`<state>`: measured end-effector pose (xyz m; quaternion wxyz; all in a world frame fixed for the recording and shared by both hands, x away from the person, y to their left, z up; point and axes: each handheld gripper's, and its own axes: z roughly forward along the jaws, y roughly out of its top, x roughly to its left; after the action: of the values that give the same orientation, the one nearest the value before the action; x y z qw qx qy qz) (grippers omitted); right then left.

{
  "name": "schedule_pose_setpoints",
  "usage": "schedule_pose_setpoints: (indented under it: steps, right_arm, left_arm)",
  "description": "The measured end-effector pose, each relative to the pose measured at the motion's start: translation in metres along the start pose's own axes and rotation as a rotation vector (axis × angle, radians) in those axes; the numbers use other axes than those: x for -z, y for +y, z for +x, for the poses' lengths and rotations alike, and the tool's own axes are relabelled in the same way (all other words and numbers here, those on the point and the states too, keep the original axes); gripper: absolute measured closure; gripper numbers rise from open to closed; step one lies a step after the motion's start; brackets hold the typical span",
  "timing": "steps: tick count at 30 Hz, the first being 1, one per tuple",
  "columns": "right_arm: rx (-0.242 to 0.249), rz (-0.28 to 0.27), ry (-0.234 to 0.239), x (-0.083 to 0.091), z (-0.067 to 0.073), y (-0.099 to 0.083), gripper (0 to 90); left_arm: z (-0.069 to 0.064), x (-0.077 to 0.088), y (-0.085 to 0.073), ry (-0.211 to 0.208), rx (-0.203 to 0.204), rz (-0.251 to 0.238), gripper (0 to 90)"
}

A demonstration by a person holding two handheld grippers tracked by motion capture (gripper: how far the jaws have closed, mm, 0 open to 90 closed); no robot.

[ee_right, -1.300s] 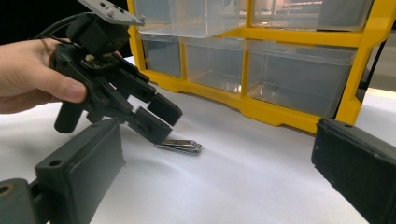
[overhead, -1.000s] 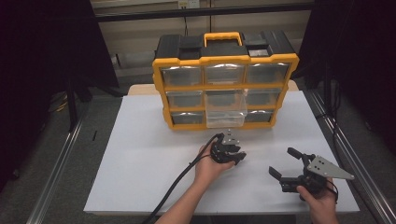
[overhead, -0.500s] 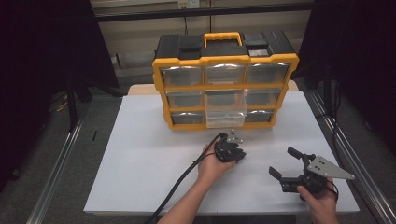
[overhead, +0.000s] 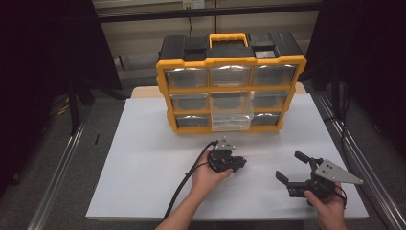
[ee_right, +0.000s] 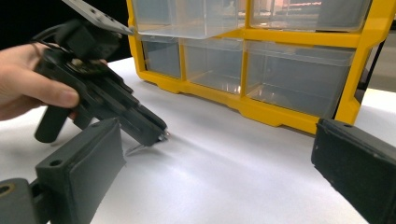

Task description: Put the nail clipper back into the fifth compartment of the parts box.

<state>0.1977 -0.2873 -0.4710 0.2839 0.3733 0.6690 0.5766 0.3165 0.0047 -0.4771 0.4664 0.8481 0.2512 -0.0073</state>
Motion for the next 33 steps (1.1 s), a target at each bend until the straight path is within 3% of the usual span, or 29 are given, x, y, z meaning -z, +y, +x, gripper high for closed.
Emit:
schedule_pose_setpoints:
  steps: [7,19,27,29,33]
  right_arm:
    - [0.001,0.002,-0.002,0.000,0.000,0.000,1.8]
    - [0.009,0.008,0.004,-0.001,0.000,-0.001,1.8]
    - [-0.006,0.003,-0.001,-0.001,0.001,0.000,1.8]
    - [0.000,0.002,0.001,-0.001,0.000,0.000,1.8]
    - [0.002,0.002,0.000,-0.001,0.001,0.000,1.8]
  left_arm:
    - [0.008,0.016,-0.008,-0.038,0.062,-0.077,81.9]
    - [0.011,0.025,-0.010,-0.021,0.040,-0.092,81.9]
    - [0.010,0.031,-0.009,-0.042,0.052,-0.145,81.9]
    - [0.010,0.034,-0.008,-0.028,0.045,-0.142,81.9]
    - [0.011,0.040,-0.006,-0.049,0.066,-0.188,81.9]
